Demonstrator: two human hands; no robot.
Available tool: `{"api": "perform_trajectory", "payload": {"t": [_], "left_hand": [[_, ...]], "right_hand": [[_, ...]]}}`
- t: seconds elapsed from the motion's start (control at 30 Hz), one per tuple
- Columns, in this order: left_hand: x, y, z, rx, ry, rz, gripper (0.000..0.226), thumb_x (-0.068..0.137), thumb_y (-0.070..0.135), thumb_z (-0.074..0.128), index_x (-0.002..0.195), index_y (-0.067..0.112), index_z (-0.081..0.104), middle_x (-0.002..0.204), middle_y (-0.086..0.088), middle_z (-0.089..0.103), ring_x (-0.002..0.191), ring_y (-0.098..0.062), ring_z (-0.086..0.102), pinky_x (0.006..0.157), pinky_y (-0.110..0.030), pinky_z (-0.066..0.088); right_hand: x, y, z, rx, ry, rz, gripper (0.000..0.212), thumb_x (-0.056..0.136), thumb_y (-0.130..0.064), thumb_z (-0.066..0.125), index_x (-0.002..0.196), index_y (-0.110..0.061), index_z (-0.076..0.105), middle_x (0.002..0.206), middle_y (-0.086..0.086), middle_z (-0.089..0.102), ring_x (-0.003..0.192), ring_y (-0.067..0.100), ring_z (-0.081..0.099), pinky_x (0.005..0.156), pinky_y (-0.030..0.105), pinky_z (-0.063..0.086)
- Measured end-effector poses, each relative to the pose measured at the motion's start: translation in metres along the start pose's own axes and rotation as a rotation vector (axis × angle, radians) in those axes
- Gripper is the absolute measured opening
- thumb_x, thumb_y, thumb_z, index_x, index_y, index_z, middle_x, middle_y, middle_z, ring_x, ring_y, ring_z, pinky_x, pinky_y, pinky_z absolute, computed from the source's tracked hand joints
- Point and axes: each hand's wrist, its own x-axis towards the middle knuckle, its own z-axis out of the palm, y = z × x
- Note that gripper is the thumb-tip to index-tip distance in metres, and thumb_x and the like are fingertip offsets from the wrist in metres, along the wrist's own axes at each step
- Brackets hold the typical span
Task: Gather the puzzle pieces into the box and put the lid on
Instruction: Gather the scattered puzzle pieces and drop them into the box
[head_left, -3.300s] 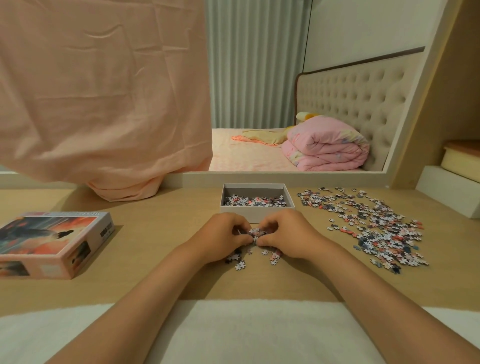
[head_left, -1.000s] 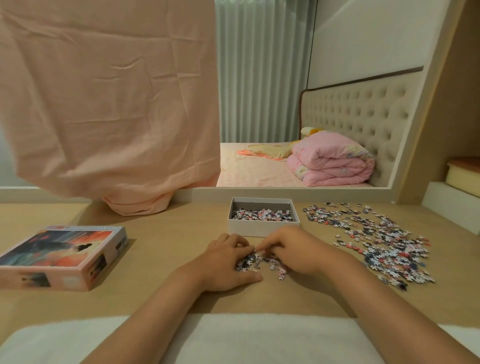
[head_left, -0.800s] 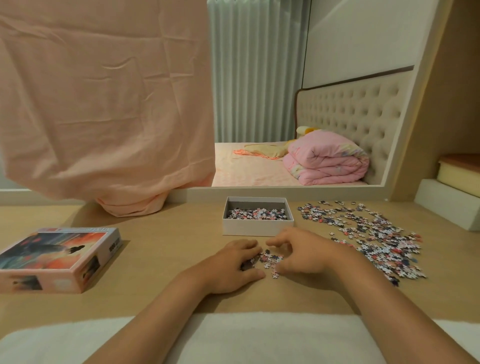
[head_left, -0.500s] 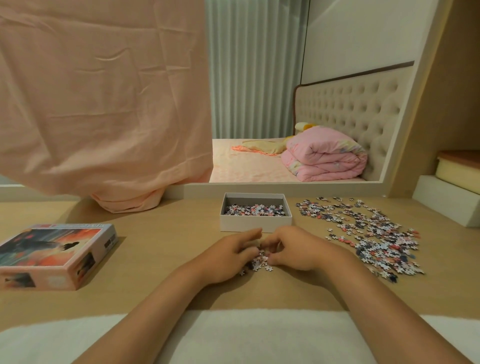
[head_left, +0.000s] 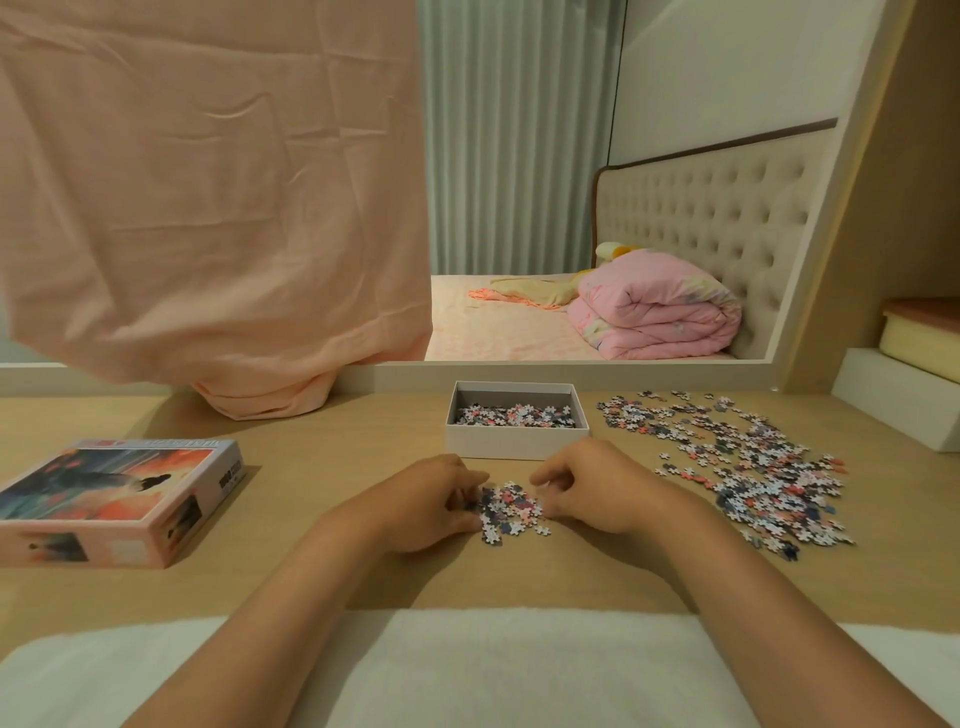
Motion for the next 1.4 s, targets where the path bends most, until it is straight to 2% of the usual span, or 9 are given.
{"api": "perform_trajectory", "payload": {"t": [0.13,0.23,0.3,0.43,0.67,0.93,1.07,1.2,1.4], "left_hand": [[0.002,0.001,0.002,-0.077,0.046,-0.019,0.057,0.091,0.042,0.062,0.142,0.022,0.047,0.123,0.009,0.052,0.104,-0.01,0.054,0.093,-0.027,0.045],[0.003,0.005,0.004,-0.081,-0.07,-0.096,0.09,0.083,0.062,0.061,0.155,0.025,0.02,0.144,0.01,0.029,0.131,-0.012,0.035,0.109,-0.033,0.034],[0.007,0.011,0.007,0.05,-0.126,-0.075,0.088,0.084,0.063,0.058,0.154,0.027,0.02,0.146,0.007,0.023,0.136,-0.015,0.022,0.113,-0.036,0.029],[0.013,0.019,0.01,0.053,-0.118,-0.033,0.064,0.091,0.053,0.053,0.148,0.029,0.037,0.136,0.003,0.03,0.129,-0.016,0.024,0.111,-0.038,0.029],[0.015,0.015,0.015,-0.042,0.056,-0.009,0.038,0.093,0.037,0.061,0.13,0.027,0.062,0.114,0.002,0.05,0.107,-0.018,0.051,0.095,-0.033,0.043],[0.015,0.014,0.013,-0.164,0.208,-0.055,0.027,0.079,0.036,0.078,0.102,0.025,0.069,0.1,0.006,0.059,0.083,-0.009,0.057,0.07,-0.019,0.043],[0.017,0.014,0.011,-0.292,0.224,-0.11,0.019,0.08,0.031,0.078,0.096,0.022,0.072,0.088,0.011,0.066,0.075,-0.006,0.061,0.059,-0.011,0.043],[0.019,0.013,0.013,-0.56,0.212,-0.19,0.013,0.082,0.017,0.077,0.094,0.015,0.071,0.07,0.002,0.069,0.05,-0.004,0.059,0.046,-0.02,0.048],[0.031,0.013,-0.005,-0.972,0.323,-0.196,0.019,0.081,0.004,0.076,0.099,0.003,0.07,0.083,-0.011,0.071,0.066,-0.013,0.066,0.067,-0.024,0.057]], "right_hand": [[-0.003,-0.001,-0.002,-0.012,-0.058,0.025,0.055,0.085,-0.038,0.074,0.136,-0.024,0.059,0.107,-0.007,0.065,0.097,0.009,0.062,0.088,0.026,0.049],[-0.002,-0.008,0.003,-0.211,-0.203,0.045,0.07,0.076,-0.061,0.074,0.128,-0.019,0.054,0.118,0.006,0.049,0.104,0.025,0.056,0.095,0.044,0.049],[0.003,-0.013,0.005,-0.29,-0.233,0.026,0.063,0.079,-0.063,0.07,0.124,-0.022,0.053,0.117,0.004,0.042,0.102,0.024,0.053,0.093,0.044,0.048],[0.01,-0.019,0.007,-0.262,-0.231,-0.023,0.053,0.088,-0.052,0.066,0.136,-0.034,0.055,0.116,0.002,0.043,0.103,0.025,0.055,0.094,0.044,0.048],[0.014,-0.019,0.012,-0.178,-0.115,-0.023,0.031,0.089,-0.032,0.072,0.119,-0.025,0.072,0.107,-0.001,0.072,0.094,0.016,0.062,0.078,0.028,0.047],[0.02,-0.016,0.019,-0.043,0.032,-0.022,0.015,0.082,-0.023,0.08,0.096,-0.024,0.08,0.079,-0.009,0.068,0.071,0.006,0.06,0.061,0.015,0.041],[0.025,-0.011,0.022,0.159,0.046,0.036,0.01,0.077,-0.02,0.085,0.086,-0.019,0.08,0.069,-0.007,0.07,0.058,0.004,0.06,0.065,0.025,0.056],[0.025,-0.005,0.025,0.468,0.04,0.116,0.008,0.078,-0.008,0.083,0.084,-0.01,0.078,0.076,0.011,0.073,0.063,0.018,0.064,0.068,0.035,0.061],[0.029,-0.012,0.008,0.784,0.161,0.149,0.013,0.08,-0.005,0.08,0.093,-0.006,0.076,0.079,0.017,0.074,0.064,0.023,0.066,0.067,0.04,0.06]]}}
